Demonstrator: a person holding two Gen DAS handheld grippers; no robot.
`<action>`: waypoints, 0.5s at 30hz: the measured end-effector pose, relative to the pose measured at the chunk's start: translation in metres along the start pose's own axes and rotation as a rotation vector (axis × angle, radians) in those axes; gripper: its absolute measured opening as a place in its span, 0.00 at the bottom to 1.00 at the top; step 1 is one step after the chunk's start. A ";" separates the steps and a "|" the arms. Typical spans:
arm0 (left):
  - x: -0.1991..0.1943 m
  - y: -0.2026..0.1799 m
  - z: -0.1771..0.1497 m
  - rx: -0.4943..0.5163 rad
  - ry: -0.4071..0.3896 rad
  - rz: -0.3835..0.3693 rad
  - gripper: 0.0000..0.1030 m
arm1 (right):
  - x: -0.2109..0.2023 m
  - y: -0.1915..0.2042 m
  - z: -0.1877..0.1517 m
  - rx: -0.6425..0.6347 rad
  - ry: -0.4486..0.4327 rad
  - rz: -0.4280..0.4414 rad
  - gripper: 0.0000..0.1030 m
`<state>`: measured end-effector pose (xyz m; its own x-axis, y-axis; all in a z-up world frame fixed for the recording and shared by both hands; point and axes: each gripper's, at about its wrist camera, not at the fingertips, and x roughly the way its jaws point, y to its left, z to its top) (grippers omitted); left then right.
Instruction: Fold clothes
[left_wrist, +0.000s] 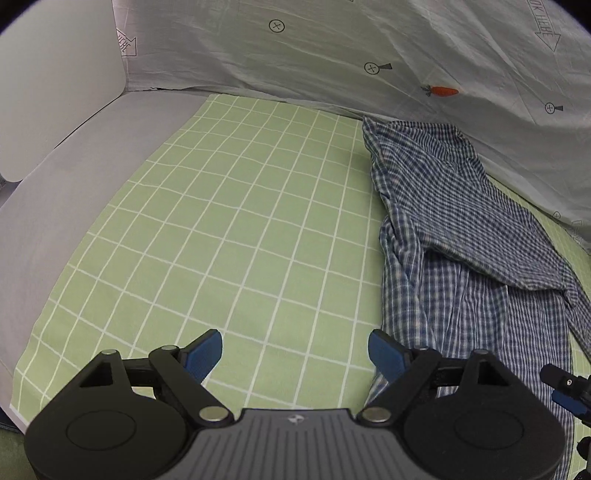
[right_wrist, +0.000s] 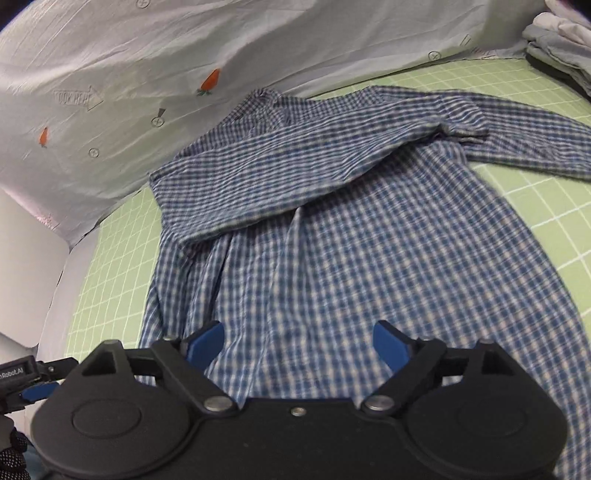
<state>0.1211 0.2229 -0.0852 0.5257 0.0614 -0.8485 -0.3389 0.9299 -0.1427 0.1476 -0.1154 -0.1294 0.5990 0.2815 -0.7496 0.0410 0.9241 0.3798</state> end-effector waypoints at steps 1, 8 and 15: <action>0.005 -0.004 0.012 -0.006 -0.008 -0.004 0.84 | 0.003 -0.006 0.010 0.003 -0.016 -0.021 0.89; 0.063 -0.034 0.104 -0.032 -0.047 -0.035 0.84 | 0.036 -0.051 0.089 -0.025 -0.105 -0.190 0.95; 0.158 -0.054 0.198 -0.082 -0.003 -0.052 0.84 | 0.090 -0.114 0.173 -0.019 -0.136 -0.323 0.94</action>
<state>0.3770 0.2540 -0.1111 0.5464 0.0146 -0.8374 -0.3737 0.8991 -0.2282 0.3351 -0.2402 -0.1467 0.6589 -0.0626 -0.7497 0.2322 0.9648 0.1235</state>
